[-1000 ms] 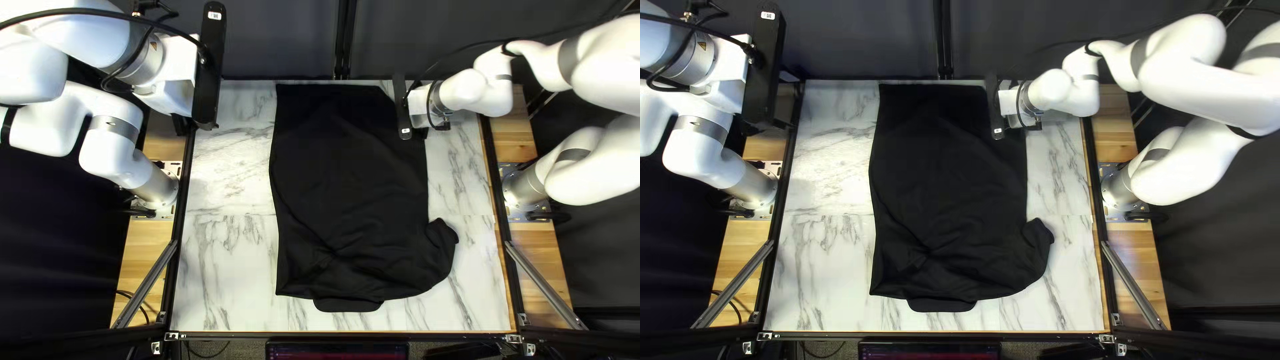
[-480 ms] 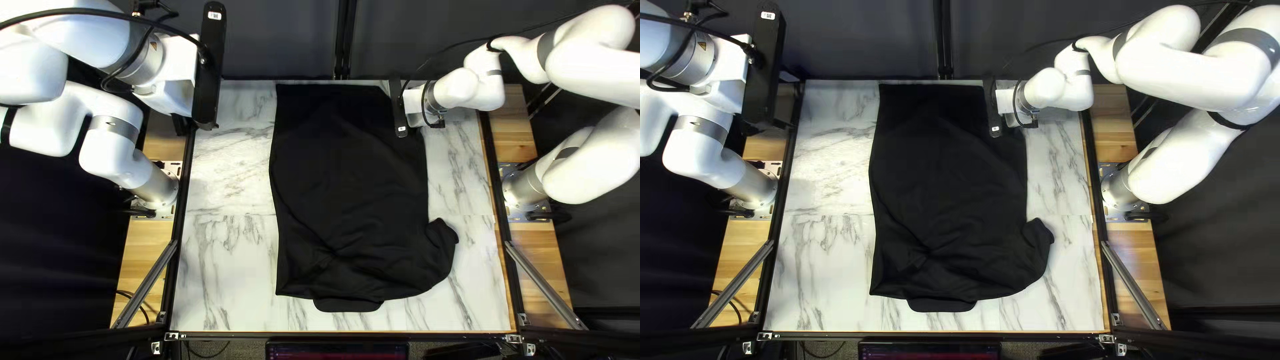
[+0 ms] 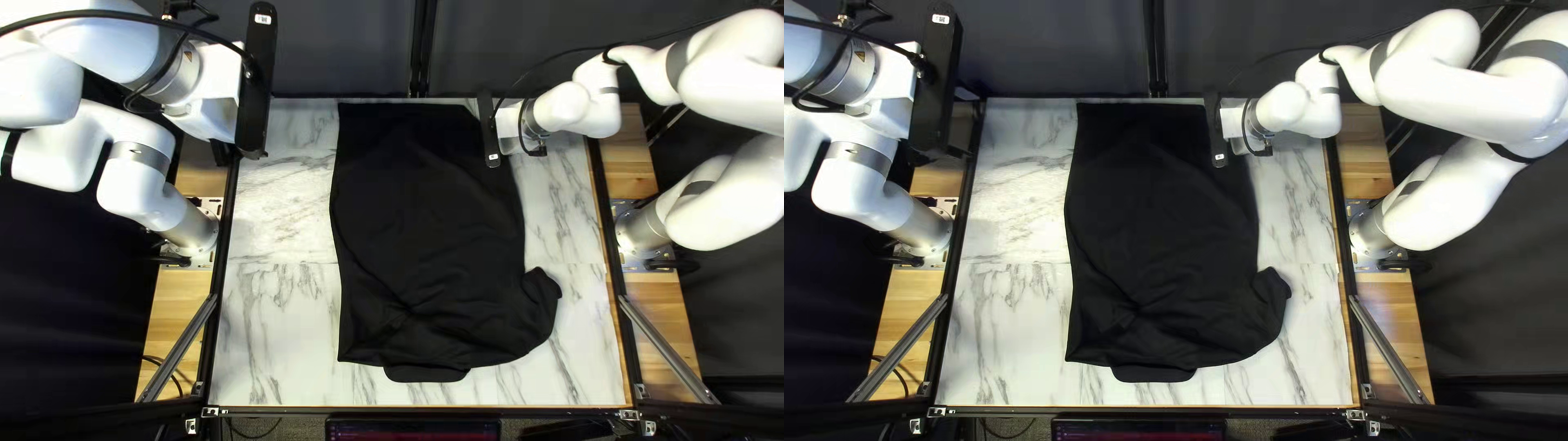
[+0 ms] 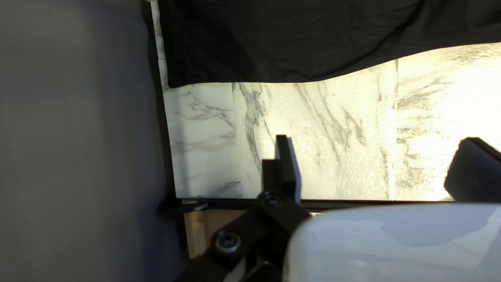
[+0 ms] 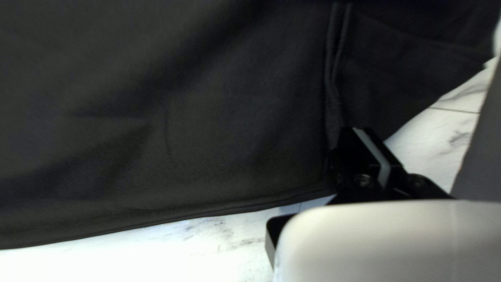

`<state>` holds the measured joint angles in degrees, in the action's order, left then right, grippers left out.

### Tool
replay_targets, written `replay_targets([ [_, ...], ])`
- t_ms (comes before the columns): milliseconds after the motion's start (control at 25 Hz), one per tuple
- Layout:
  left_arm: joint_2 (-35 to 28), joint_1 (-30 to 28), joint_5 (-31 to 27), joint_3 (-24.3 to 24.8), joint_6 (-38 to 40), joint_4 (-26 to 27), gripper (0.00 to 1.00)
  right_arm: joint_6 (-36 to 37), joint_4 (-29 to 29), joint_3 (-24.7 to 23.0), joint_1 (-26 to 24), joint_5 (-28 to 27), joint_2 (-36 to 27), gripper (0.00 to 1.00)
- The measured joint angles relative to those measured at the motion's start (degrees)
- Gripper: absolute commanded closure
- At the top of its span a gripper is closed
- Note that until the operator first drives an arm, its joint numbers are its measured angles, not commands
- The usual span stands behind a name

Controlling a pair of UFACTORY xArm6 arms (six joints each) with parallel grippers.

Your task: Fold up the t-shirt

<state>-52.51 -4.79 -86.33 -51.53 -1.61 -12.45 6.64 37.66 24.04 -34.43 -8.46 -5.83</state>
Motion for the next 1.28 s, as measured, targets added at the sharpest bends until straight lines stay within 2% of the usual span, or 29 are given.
replay_targets([
  [440,0.0,0.0,0.0,0.0,0.0,0.0,0.00,-5.3,-6.2,4.5,3.4,-5.6,0.4,1.00],
  [640,0.0,0.0,0.0,0.0,0.0,0.0,0.00,-12.8,-5.1,7.7,5.5,-9.3,2.0,1.00],
  [800,0.0,0.0,0.0,0.0,0.0,0.0,0.00,-19.7,-3.6,12.7,8.4,-13.2,5.4,1.00],
  [1000,0.0,0.0,0.0,0.0,0.0,0.0,0.00,-24.6,-3.0,17.4,10.9,-16.6,9.1,1.00],
  [1240,0.0,0.0,0.0,0.0,0.0,0.0,0.00,-29.5,-0.5,18.5,13.3,-17.6,11.6,1.00],
  [1280,0.0,0.0,0.0,0.0,0.0,0.0,0.00,-30.0,-0.1,18.1,13.5,-17.4,11.6,0.80],
])
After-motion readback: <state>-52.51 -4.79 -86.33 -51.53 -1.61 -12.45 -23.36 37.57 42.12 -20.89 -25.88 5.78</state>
